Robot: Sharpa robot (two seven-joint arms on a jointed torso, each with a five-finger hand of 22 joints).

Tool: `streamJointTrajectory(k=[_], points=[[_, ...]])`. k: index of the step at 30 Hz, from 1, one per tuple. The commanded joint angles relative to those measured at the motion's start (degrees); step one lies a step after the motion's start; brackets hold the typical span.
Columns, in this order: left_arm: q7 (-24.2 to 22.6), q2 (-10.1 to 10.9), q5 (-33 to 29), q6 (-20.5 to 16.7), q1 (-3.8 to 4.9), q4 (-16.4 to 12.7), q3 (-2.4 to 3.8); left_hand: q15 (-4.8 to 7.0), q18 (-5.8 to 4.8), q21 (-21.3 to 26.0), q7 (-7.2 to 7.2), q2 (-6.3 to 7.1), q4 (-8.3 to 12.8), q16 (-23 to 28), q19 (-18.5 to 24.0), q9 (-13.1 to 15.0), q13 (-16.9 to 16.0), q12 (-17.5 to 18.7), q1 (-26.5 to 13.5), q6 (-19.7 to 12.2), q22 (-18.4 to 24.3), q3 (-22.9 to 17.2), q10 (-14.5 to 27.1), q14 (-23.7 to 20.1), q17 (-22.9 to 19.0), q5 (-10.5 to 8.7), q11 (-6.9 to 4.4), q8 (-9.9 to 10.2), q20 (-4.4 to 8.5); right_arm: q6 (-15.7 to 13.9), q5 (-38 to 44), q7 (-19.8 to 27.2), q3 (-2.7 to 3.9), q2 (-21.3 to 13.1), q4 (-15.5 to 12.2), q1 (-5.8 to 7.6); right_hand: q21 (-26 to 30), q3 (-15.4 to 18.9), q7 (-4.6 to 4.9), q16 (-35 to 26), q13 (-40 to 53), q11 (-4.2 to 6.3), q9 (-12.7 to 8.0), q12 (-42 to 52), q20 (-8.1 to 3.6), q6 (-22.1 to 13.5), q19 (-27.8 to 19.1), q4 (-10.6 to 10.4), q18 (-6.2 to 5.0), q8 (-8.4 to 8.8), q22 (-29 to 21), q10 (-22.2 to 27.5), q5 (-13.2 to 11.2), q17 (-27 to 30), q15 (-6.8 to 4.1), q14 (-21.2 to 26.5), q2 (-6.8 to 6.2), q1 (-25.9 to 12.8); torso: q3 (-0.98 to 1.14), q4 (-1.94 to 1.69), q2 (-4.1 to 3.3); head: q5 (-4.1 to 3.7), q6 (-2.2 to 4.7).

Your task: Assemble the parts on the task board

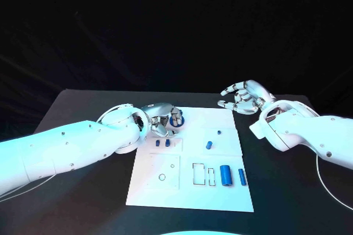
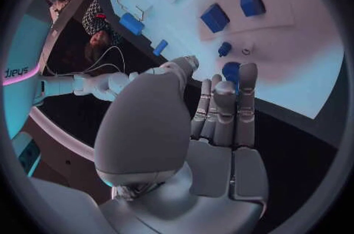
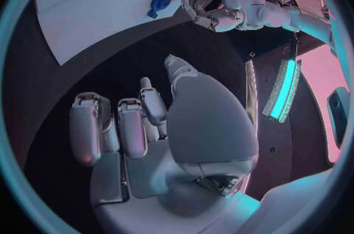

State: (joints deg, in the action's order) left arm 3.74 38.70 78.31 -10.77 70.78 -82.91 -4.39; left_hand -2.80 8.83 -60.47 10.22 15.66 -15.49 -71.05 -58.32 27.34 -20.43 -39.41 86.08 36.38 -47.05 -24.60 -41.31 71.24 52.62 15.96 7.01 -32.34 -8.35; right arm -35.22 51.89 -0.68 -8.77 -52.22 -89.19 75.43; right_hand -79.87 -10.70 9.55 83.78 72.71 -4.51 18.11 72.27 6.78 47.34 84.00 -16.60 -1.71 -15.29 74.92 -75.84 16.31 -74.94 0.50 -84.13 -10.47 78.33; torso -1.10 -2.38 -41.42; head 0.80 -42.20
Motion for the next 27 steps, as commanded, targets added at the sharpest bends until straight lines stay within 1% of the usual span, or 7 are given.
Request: streamJointTrajectory(k=[1,5,10,11,15,19,27], points=[[-0.81,-0.85,5.83,3.94,-0.04,0.73,-0.04,-0.01,0.66,-0.48,0.20,0.39,-0.19,-0.50,-0.66,-0.50,0.49,0.30,0.32,0.53,-0.58,0.02,-0.65,0.48,0.26,-0.27,-0.01,0.18,-0.03,0.10,0.18,0.74,0.00,0.05,-0.08,-0.03,0.22,-0.32,-0.17,-0.35,0.07,0.06,-0.06,-0.23,-0.56,-0.04,0.11,0.08,-0.89,-0.18,9.24,0.29,0.38,-0.55,-0.37,-2.35,-0.02,-0.36,0.04,-0.01,0.00,0.00,-0.03],[0.72,-1.87,7.23,5.12,-0.06,1.83,-0.12,0.05,0.56,-0.90,0.03,0.43,-0.24,-0.81,-1.05,-1.05,1.04,0.49,0.26,1.08,-1.08,0.08,-0.99,0.70,0.26,-0.30,-0.08,0.27,0.02,0.10,0.18,0.73,0.00,0.08,-0.08,-0.03,0.22,-0.32,-0.17,-0.35,0.07,0.06,-0.06,-0.23,-0.56,-0.04,0.11,0.08,-0.89,-0.18,9.24,0.29,0.38,-0.55,-0.37,-2.35,-0.02,-0.36,0.05,0.03,0.02,0.00,-0.01],[2.05,-2.92,8.30,6.34,-0.06,3.20,-0.16,0.09,0.37,-1.72,0.06,0.33,-0.35,-1.41,-1.90,-1.74,1.68,0.71,0.17,1.70,-2.10,0.06,-1.38,1.26,0.62,-0.27,-0.11,0.43,0.09,0.11,0.18,0.71,0.00,0.11,-0.09,-0.03,0.10,-0.38,-0.18,-0.35,0.12,0.07,-0.08,-0.16,-0.57,-0.04,0.19,0.11,-0.85,-0.21,9.31,0.21,0.46,-0.61,-0.38,-2.37,0.01,-0.33,0.06,-0.02,0.02,-0.08,0.01],[2.21,-3.07,8.42,6.77,-0.06,3.39,-0.16,0.12,0.23,-2.23,0.02,0.27,-0.35,-1.81,-2.42,-1.96,1.90,0.77,0.21,1.95,-2.74,0.01,-1.52,1.65,1.10,-0.25,-0.11,0.45,0.10,0.12,0.18,0.71,0.00,0.12,-0.09,-0.03,0.10,-0.38,-0.18,-0.35,0.12,0.07,-0.08,-0.16,-0.57,-0.04,0.19,0.11,-0.85,-0.21,9.31,0.21,0.46,-0.61,-0.38,-2.37,0.01,-0.33,0.05,0.00,0.02,-0.09,-0.02],[2.66,-3.48,8.67,8.42,-0.06,3.88,-0.17,0.24,0.17,-2.68,-0.29,0.05,-0.32,-2.17,-2.75,-2.82,2.75,0.91,0.42,3.30,-3.18,-0.40,-2.55,1.82,0.77,-0.21,-0.29,0.44,0.19,0.12,0.18,0.70,0.00,0.13,-0.10,-0.03,0.10,-0.38,-0.18,-0.35,0.12,0.07,-0.08,-0.16,-0.57,-0.04,0.19,0.11,-0.85,-0.21,9.31,0.21,0.46,-0.61,-0.38,-2.37,0.01,-0.33,0.03,0.04,0.02,-0.11,-0.06],[3.17,-3.80,8.80,9.86,-0.06,4.26,-0.18,0.39,0.08,-3.17,-0.49,-0.08,-0.20,-2.59,-3.08,-3.62,3.51,1.12,0.69,4.32,-3.77,-1.01,-3.58,2.02,0.83,-0.16,-0.50,0.64,0.34,0.12,0.18,0.67,0.00,0.13,-0.11,-0.03,0.10,-0.38,-0.18,-0.35,0.12,0.07,-0.08,-0.16,-0.57,-0.04,0.19,0.11,-0.85,-0.21,9.31,0.21,0.46,-0.61,-0.38,-2.37,0.01,-0.33,0.02,-0.05,0.01,-0.20,-0.08],[3.95,-4.53,8.95,9.56,-0.07,5.51,-0.19,0.61,-0.07,-4.08,-0.50,-0.60,0.53,-3.33,-3.57,-5.16,4.98,1.76,1.58,5.63,-4.76,-3.02,-5.22,2.35,0.82,-0.15,-0.69,1.34,0.60,0.16,0.19,0.67,0.00,0.18,-0.11,-0.03,0.10,-0.38,-0.18,-0.35,0.12,0.07,-0.08,-0.16,-0.57,-0.04,0.19,0.11,-0.85,-0.21,9.31,0.21,0.46,-0.61,-0.38,-2.37,0.01,-0.33,-0.02,-0.07,0.06,-0.26,-0.12]])
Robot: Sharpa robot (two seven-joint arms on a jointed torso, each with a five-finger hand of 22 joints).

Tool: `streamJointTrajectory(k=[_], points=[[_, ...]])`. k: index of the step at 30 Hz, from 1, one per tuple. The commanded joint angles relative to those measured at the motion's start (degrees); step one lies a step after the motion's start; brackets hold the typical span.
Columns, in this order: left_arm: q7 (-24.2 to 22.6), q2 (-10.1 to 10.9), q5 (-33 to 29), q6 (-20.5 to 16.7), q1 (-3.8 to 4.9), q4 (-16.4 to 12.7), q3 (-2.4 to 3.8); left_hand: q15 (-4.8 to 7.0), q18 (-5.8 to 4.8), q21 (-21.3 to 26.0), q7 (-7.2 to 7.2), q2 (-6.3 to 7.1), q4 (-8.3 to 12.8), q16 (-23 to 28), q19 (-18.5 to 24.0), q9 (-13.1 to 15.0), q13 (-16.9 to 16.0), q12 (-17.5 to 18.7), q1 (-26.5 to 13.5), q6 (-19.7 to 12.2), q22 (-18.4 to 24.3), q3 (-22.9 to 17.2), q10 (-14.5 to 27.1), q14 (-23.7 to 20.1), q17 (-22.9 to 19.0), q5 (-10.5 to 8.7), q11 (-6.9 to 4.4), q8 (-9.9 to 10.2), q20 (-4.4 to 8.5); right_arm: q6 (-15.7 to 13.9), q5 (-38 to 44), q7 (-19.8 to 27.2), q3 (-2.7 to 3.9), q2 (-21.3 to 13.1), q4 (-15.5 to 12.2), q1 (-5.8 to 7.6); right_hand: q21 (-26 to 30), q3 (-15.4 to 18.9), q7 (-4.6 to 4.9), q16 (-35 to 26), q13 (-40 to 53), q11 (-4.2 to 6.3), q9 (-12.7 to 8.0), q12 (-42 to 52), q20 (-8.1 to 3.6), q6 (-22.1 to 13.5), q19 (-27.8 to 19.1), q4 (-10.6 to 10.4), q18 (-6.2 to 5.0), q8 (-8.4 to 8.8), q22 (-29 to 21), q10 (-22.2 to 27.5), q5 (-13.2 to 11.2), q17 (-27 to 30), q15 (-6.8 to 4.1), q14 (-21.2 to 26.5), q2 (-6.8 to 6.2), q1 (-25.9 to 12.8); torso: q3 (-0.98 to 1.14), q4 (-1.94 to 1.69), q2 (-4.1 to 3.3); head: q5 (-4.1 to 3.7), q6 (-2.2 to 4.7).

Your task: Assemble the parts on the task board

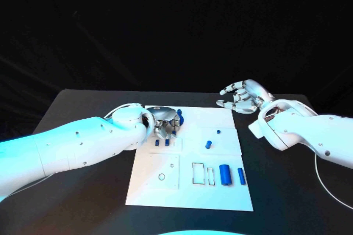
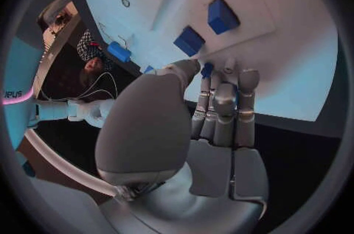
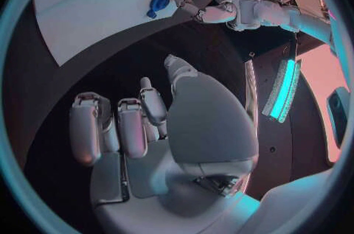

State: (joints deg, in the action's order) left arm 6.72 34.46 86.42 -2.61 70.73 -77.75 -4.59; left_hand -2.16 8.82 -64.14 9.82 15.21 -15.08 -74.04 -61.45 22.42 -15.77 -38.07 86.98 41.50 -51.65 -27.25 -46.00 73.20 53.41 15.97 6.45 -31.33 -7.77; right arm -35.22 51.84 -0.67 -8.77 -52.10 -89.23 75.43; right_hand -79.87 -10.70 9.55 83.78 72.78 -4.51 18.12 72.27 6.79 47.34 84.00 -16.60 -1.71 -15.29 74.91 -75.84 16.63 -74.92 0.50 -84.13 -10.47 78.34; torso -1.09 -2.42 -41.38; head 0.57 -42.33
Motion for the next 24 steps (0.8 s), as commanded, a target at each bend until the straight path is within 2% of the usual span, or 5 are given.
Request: streamJointTrajectory(k=[1,13,24], points=[[0.96,-0.37,0.84,1.25,-0.01,0.50,0.01,-0.01,-0.10,-0.59,-0.09,-0.22,0.25,-0.44,-0.57,-0.41,0.49,0.48,0.78,0.63,-0.37,-0.66,-0.72,0.45,0.05,-0.16,-0.13,0.41,0.04,0.16,0.24,0.65,0.01,0.07,-0.07,-0.03,0.11,-0.38,-0.18,-0.35,0.05,0.07,-0.08,-0.16,-0.57,-0.04,0.19,0.11,-0.85,-0.21,9.32,0.21,0.14,-0.63,-0.38,-2.37,0.02,-0.34,-0.03,-0.01,0.00,-0.01,0.01],[0.18,-0.77,0.20,0.29,-0.03,1.18,0.01,0.54,-0.54,-2.76,-0.58,-0.91,1.54,-2.04,-2.07,-2.02,2.21,1.32,0.81,2.75,-2.97,-3.25,-3.60,1.76,1.43,-0.27,-0.81,1.18,0.46,0.22,0.24,0.64,0.01,0.10,-0.09,-0.03,0.04,-0.48,-0.19,-0.34,0.14,0.09,-0.09,-0.04,-0.58,-0.01,0.26,0.10,-0.82,-0.28,9.37,0.07,0.24,-0.72,-0.39,-2.40,0.11,-0.35,0.04,-0.03,0.02,-0.07,-0.19],[-0.62,-0.94,-0.43,0.87,-0.04,1.42,0.00,1.79,-1.15,-5.56,-1.81,-1.77,4.62,-4.20,-4.02,-3.05,4.40,4.00,-0.43,8.23,-6.44,-5.23,-9.45,4.01,3.91,-0.44,-2.30,2.04,1.41,0.27,0.24,0.61,0.01,0.07,-0.15,-0.03,-0.01,-0.53,-0.21,-0.32,0.31,0.11,-0.09,0.16,-0.59,0.07,0.30,0.09,-0.81,-0.35,9.39,-0.12,0.29,-0.80,-0.40,-2.43,0.17,-0.37,0.03,-0.02,0.02,-0.08,-0.28]])
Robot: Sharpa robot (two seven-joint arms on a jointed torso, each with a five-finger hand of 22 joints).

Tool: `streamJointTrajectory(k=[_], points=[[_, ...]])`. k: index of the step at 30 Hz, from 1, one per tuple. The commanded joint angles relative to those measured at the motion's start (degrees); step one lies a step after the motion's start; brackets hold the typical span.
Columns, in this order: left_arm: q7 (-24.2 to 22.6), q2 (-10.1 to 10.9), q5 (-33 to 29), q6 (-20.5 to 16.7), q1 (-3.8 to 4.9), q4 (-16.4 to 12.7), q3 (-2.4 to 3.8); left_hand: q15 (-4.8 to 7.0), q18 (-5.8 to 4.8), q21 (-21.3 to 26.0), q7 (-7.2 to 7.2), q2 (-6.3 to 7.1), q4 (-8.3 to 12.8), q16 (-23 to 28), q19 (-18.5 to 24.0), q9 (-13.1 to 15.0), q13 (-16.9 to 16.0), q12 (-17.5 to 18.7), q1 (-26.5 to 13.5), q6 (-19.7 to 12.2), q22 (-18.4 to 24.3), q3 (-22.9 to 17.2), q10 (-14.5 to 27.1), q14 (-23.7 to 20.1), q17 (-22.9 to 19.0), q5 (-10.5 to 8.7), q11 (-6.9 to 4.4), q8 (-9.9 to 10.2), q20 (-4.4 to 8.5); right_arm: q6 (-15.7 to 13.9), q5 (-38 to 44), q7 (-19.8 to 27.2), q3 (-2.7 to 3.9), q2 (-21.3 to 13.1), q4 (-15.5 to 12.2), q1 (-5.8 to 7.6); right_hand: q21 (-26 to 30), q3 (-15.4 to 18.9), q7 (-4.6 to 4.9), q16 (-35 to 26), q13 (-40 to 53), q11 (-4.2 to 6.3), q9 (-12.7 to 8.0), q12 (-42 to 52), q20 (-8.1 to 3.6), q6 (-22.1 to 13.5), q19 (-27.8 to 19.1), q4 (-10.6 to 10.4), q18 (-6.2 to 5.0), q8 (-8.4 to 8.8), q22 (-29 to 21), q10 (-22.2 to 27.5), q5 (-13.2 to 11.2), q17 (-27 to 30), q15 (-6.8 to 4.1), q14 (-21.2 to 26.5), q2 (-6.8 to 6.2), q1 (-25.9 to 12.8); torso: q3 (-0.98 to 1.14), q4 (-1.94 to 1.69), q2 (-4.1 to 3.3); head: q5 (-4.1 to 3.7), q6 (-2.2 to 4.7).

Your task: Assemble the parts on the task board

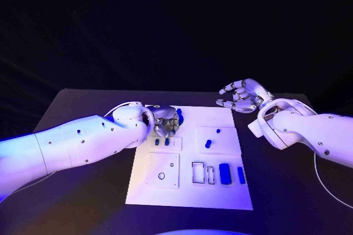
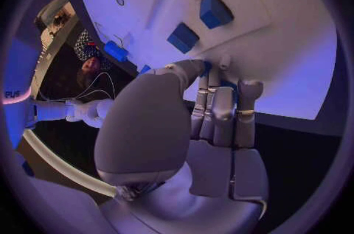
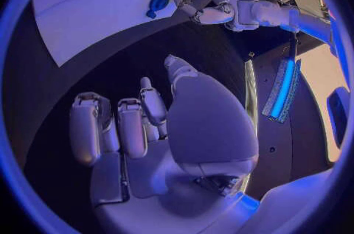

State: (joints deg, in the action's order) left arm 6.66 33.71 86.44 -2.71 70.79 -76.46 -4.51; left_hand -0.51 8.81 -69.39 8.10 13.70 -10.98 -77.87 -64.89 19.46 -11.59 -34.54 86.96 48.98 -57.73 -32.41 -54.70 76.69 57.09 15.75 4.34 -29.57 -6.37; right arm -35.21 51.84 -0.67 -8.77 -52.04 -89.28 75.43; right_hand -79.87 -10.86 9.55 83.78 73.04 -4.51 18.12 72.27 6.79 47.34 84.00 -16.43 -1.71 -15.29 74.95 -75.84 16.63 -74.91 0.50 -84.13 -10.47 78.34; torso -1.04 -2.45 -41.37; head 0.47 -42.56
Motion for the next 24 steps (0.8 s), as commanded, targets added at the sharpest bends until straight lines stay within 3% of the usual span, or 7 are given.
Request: streamJointTrajectory(k=[1,15,24], points=[[-0.61,-0.22,-0.46,1.01,-0.12,0.19,-0.10,0.21,-1.18,-0.45,-0.15,-0.32,0.78,-0.44,-0.67,-0.15,0.38,0.84,-0.51,1.11,-0.52,-0.17,-1.17,0.63,0.30,-0.24,-0.27,0.45,0.08,0.26,0.24,0.60,0.01,0.01,-0.11,-0.03,-0.03,-0.38,-0.22,-0.31,0.09,0.11,-0.09,0.20,-0.59,0.08,0.32,-0.07,-0.80,-0.36,9.37,-0.15,0.29,-0.83,-0.40,-2.43,0.18,-0.38,-0.02,0.00,0.01,0.02,-0.04],[-1.44,-0.07,-0.73,-1.58,-0.41,0.39,-0.13,0.52,-1.56,-1.86,-0.43,-0.73,3.30,-1.17,-1.97,-0.37,2.18,6.68,-2.32,4.60,-2.42,-1.27,-5.92,1.76,0.98,-0.16,-0.48,2.94,0.29,0.22,0.24,0.62,0.01,-0.04,-0.20,-0.03,-0.10,-0.41,-0.23,-0.30,0.30,0.12,-0.08,0.44,-0.60,0.14,0.36,-0.07,-0.79,-0.41,9.41,-0.36,0.31,-0.87,-0.41,-2.45,0.20,-0.39,-0.02,-0.01,-0.03,0.03,-0.09],[-1.63,2.32,-2.65,-3.24,-0.55,-2.63,0.42,0.53,-1.70,-2.34,-0.40,-0.63,3.70,-1.45,-2.56,-0.35,2.36,7.89,-2.80,5.12,-3.12,-1.44,-6.85,2.19,1.54,-0.15,-0.47,3.53,0.32,0.23,0.24,0.65,0.01,-0.11,-0.27,-0.03,-0.10,-0.41,-0.23,-0.30,0.30,0.12,-0.08,0.44,-0.60,0.14,0.36,-0.07,-0.79,-0.41,9.41,-0.36,0.31,-0.87,-0.41,-2.45,0.20,-0.39,-0.03,-0.05,0.06,0.14,0.12]])
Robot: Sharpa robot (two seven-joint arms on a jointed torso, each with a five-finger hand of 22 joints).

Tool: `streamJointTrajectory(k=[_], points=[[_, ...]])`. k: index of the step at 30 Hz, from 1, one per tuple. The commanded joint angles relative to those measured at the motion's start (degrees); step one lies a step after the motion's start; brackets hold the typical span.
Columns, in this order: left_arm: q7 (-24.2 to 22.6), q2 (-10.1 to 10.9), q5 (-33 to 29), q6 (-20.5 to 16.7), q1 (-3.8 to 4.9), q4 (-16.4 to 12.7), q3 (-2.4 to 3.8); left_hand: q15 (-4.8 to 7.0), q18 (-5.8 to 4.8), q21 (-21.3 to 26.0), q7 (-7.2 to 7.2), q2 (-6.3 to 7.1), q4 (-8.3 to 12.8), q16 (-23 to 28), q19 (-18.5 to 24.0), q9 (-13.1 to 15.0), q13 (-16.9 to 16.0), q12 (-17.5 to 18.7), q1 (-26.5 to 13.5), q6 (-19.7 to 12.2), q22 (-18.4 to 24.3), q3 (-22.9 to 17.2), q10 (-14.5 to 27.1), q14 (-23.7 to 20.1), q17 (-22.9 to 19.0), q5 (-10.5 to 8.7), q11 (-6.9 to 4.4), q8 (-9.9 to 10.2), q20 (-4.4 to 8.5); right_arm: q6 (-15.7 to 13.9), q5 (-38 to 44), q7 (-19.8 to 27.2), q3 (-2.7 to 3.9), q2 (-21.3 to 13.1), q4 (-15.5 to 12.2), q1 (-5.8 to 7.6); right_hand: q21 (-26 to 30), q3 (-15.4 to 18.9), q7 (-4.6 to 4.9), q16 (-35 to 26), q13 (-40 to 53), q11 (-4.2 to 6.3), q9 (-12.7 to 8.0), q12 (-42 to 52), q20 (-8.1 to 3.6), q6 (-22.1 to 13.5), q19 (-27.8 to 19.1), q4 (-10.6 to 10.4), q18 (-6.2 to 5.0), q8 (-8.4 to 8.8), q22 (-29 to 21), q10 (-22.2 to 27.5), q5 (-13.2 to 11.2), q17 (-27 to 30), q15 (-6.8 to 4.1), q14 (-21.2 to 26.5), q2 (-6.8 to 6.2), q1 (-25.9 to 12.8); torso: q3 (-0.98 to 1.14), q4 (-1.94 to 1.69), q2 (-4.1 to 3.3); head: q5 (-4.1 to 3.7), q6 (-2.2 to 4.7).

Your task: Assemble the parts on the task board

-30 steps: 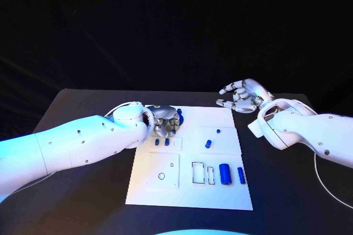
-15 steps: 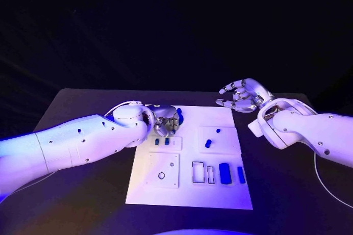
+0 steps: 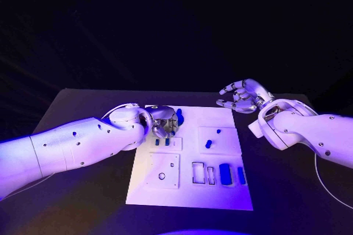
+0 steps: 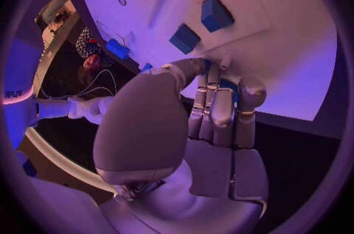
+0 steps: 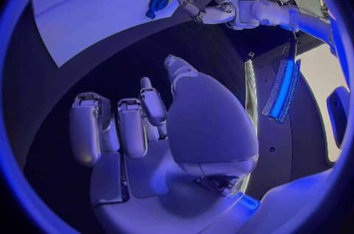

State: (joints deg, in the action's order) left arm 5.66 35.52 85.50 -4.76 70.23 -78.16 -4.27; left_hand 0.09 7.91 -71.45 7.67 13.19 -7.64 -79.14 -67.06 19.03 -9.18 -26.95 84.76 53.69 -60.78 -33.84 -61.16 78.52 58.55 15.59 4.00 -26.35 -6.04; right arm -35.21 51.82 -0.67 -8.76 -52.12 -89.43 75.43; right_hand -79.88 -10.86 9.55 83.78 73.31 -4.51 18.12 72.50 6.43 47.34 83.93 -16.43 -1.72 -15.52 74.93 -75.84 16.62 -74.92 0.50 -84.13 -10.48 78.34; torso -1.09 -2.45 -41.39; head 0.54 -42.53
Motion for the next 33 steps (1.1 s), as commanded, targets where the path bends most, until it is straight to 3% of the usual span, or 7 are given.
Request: streamJointTrajectory(k=[1,10,14,22,33], points=[[-0.61,0.94,-2.06,-1.30,0.01,-1.38,0.33,-0.07,-0.84,-0.39,0.05,-0.10,0.40,-0.24,-0.54,0.09,-0.04,0.40,-0.64,0.44,-0.24,-0.02,-0.46,0.44,0.24,0.00,-0.12,0.36,-0.01,0.23,0.26,0.65,0.00,-0.05,-0.11,-0.03,-0.10,-0.41,-0.23,-0.30,0.03,0.12,-0.08,0.21,-0.24,0.15,0.43,-0.07,-0.78,-0.18,9.43,-0.36,0.31,-0.86,-0.41,-2.45,0.20,-0.39,0.03,-0.08,0.11,0.04,0.08],[-0.15,5.83,-4.90,-1.30,0.02,-5.47,2.21,-0.13,-0.89,-0.53,0.07,0.14,0.43,-0.32,-0.72,0.10,0.03,1.21,-1.29,0.72,-0.42,0.08,-0.92,0.61,0.25,-0.08,-0.07,0.79,-0.02,0.24,0.26,0.64,0.00,-0.25,-0.07,-0.03,-0.10,-0.41,-0.23,-0.30,0.03,0.12,-0.08,0.21,-0.24,0.15,0.43,-0.07,-0.78,-0.18,9.43,-0.36,0.31,-0.86,-0.41,-2.45,0.20,-0.39,0.05,-0.14,0.18,0.06,0.13],[0.20,7.53,-5.61,-0.63,0.03,-6.48,2.69,-0.13,-0.90,-0.54,0.06,0.17,0.42,-0.32,-0.75,0.11,0.03,1.29,-1.36,0.75,-0.45,0.10,-0.97,0.61,0.24,-0.09,-0.08,0.83,-0.03,0.26,0.26,0.62,0.00,-0.31,-0.04,-0.03,-0.10,-0.41,-0.23,-0.30,0.03,0.12,-0.08,0.21,-0.24,0.15,0.43,-0.07,-0.78,-0.18,9.43,-0.36,0.31,-0.86,-0.41,-2.45,0.20,-0.39,0.00,-0.18,0.14,0.09,0.12],[0.94,8.12,-6.34,1.69,0.03,-6.02,2.90,-0.13,-0.83,-0.34,0.03,0.37,0.49,-0.21,-0.50,0.09,0.08,1.74,-1.55,0.73,-0.16,0.14,-1.05,0.49,-0.10,-0.10,-0.07,1.11,-0.05,0.27,0.26,0.60,0.00,-0.32,0.00,-0.04,-0.10,-0.41,-0.23,-0.30,0.03,0.12,-0.08,0.21,-0.24,0.15,0.43,-0.07,-0.78,-0.18,9.43,-0.36,0.31,-0.86,-0.41,-2.45,0.20,-0.39,-0.06,-0.08,0.01,0.27,0.12],[1.08,6.22,-6.43,2.36,0.02,-3.53,2.81,-0.15,-0.84,-0.34,0.05,0.40,0.51,-0.22,-0.51,0.08,0.10,1.96,-1.64,0.73,-0.19,0.12,-1.11,0.49,-0.06,-0.07,-0.06,1.25,-0.06,0.33,0.26,0.59,0.00,-0.18,0.05,-0.04,-0.10,-0.41,-0.23,-0.30,0.03,0.12,-0.08,0.21,-0.24,0.15,0.43,-0.07,-0.78,-0.18,9.43,-0.36,0.31,-0.86,-0.41,-2.45,0.20,-0.39,0.01,0.02,-0.04,0.44,-0.03]])
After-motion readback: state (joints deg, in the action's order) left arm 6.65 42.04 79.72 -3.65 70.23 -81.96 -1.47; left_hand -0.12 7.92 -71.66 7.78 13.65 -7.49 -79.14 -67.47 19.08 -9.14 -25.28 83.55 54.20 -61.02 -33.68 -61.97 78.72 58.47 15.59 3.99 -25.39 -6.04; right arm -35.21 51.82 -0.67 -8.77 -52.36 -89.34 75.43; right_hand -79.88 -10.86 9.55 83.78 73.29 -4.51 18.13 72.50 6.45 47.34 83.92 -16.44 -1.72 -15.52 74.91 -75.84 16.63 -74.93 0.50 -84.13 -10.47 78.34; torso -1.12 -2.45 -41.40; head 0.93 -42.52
